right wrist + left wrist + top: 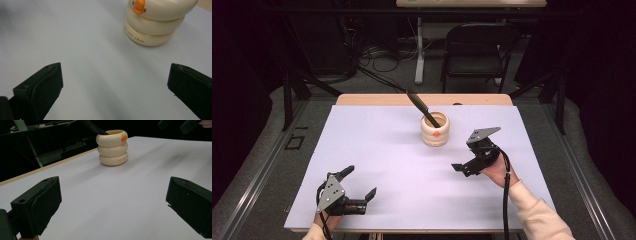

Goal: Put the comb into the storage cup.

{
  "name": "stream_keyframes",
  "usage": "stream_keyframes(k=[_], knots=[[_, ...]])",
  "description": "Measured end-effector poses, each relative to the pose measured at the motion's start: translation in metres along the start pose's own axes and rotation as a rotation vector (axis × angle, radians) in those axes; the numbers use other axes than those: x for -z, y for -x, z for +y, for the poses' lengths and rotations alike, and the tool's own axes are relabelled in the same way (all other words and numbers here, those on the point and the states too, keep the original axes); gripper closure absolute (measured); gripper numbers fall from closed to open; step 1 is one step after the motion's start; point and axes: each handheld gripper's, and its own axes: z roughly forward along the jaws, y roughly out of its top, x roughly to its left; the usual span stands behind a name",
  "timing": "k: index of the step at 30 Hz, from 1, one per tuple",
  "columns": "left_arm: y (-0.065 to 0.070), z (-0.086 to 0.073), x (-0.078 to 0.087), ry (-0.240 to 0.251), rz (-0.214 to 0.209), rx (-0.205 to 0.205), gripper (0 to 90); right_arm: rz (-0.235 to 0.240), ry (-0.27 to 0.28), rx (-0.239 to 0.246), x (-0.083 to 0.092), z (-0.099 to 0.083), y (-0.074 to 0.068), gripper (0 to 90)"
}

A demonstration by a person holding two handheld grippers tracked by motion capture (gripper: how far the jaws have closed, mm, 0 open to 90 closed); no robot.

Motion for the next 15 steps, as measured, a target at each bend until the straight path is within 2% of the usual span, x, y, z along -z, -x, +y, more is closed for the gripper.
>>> stream_keyframes(k=[15], knots=[[0.0,0.0,0.0,-0.003,-0.002,0.004,0.2,-0.006,0.009,-0.008,0.009,-0.016,-0.009,0.0]])
